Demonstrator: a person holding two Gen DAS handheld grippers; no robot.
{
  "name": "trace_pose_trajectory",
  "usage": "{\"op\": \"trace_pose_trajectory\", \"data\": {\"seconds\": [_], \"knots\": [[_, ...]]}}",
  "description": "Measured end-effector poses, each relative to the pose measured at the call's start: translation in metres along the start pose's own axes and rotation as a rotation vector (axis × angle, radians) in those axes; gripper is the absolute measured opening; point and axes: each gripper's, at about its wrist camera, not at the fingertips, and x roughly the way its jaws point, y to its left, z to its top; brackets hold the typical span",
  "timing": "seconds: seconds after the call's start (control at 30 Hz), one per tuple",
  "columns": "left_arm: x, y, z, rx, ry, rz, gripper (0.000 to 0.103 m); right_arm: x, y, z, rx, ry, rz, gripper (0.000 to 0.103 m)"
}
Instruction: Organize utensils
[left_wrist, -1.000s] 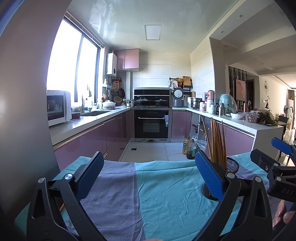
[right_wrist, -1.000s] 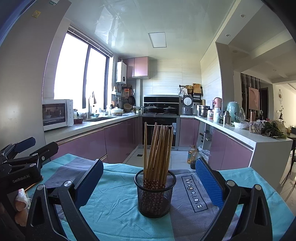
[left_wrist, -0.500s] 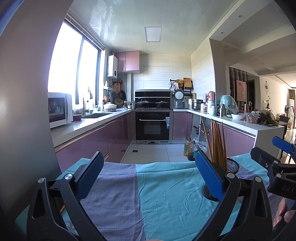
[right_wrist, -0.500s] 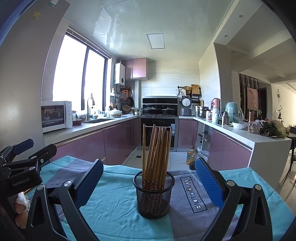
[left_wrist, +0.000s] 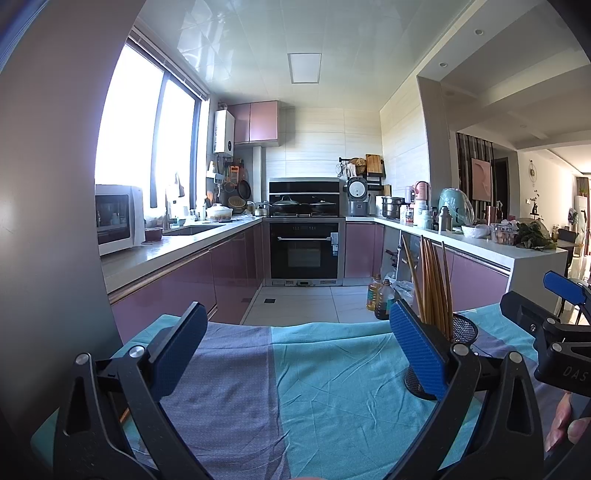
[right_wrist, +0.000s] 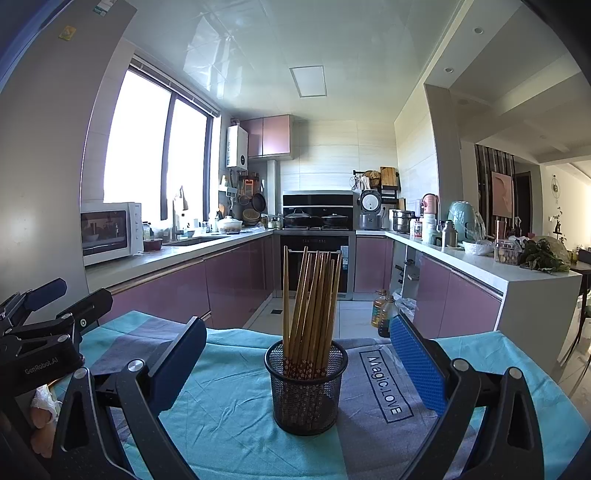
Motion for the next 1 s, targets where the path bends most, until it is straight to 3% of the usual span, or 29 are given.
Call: {"op": "trace_pose_trajectory", "data": {"seconds": [1.0], "knots": [[0.0053,0.0001,0.0000,0.002,0.014,-0.003,0.097,0.0013,-0.0015,-0.0002,0.008,-0.006,-0.008,0.096]]}}
